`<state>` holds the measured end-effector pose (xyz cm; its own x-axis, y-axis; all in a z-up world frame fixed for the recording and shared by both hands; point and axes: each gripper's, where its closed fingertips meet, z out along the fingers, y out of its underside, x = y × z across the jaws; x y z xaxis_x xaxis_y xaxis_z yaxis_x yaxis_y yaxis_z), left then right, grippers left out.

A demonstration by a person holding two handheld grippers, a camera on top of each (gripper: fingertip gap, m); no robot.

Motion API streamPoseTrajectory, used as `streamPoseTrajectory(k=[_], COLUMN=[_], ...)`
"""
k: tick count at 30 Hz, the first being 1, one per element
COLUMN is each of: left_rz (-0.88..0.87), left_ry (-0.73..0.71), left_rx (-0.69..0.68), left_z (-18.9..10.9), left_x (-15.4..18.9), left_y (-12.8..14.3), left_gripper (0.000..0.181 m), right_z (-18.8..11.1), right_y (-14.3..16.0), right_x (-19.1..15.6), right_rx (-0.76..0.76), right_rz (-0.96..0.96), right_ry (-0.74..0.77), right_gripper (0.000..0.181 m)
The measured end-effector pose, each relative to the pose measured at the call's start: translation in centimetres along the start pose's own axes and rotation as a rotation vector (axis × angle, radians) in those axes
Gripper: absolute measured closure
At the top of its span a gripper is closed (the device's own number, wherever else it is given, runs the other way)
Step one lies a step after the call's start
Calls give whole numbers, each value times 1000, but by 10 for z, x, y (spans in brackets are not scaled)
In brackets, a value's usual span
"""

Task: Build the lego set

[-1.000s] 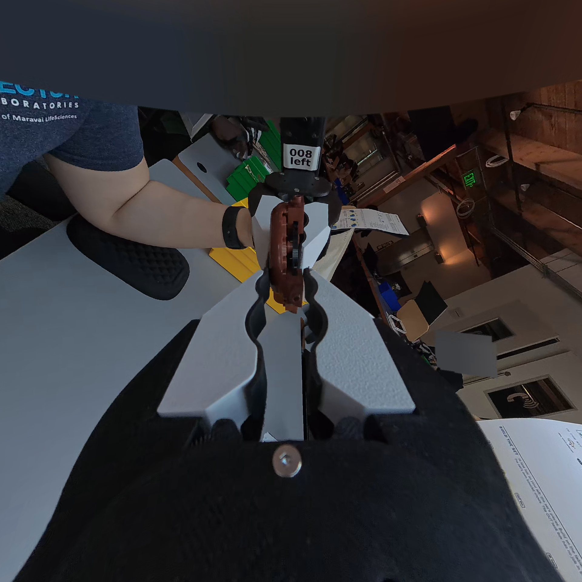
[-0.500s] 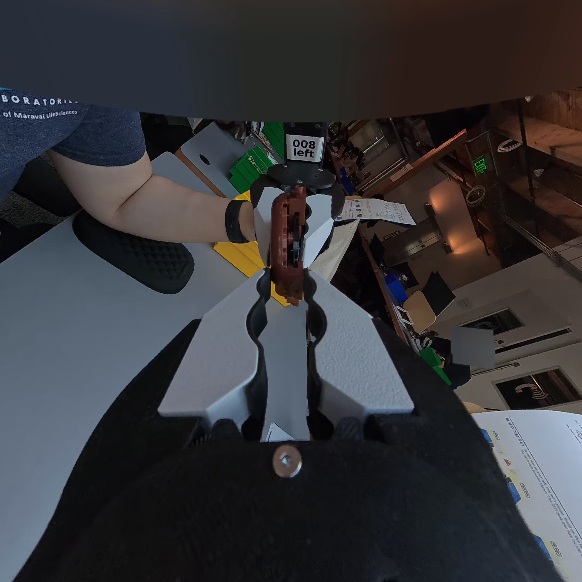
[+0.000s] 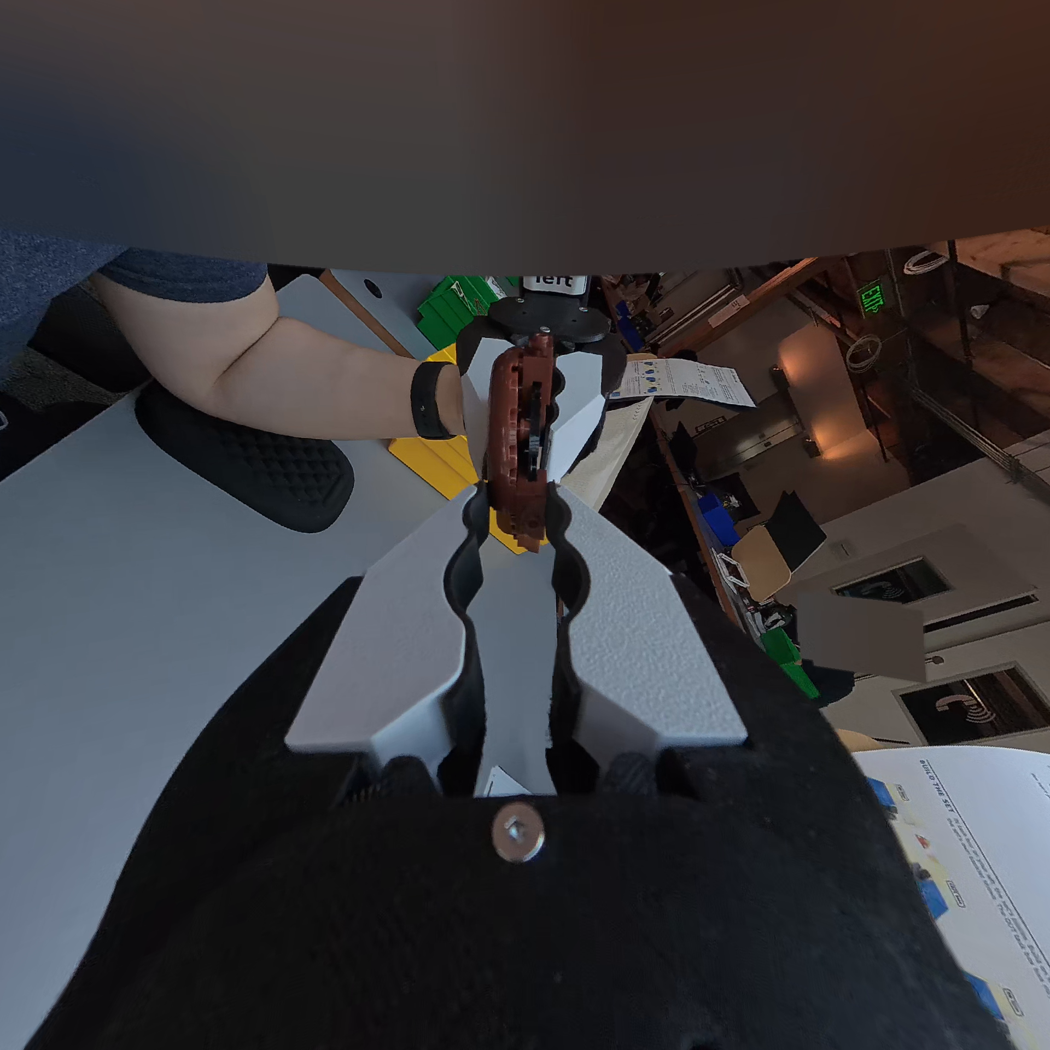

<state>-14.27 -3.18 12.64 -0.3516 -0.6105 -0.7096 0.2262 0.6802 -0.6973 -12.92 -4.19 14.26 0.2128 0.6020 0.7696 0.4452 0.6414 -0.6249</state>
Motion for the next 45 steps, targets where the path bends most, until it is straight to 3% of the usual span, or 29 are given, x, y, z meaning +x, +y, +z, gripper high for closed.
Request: streamPoseTrajectory(k=[2,4,5,13,42,43,45], left_rz=[6,7,9,14,7,6,1], left_ry=[-3,-5,-6,-6,-24,-22,-28], left_rx=[-9,-30,-39,-49,-58,-65,-88], left_z=[0,1,2,5,4,4,5], left_x=[0,0,0,0,-5,-4,-6], left_y=[2,5,7,9,14,15,20], left_gripper=[162,162,162,162,162,162,162], right_z=[0,2,3,2,10,10,12], right_y=[0,-2,-4,-12,-7,-7,-9], right_x=[-1,0,-1,-3,1,1,5], right_rx=[18,24,22,-4,17,24,20], right_rz=[17,-13,-16,-38,26,36,11], right_ry=[-13,7,7,24,15,8,51], right_gripper=[163,141,139,163,165,165,134])
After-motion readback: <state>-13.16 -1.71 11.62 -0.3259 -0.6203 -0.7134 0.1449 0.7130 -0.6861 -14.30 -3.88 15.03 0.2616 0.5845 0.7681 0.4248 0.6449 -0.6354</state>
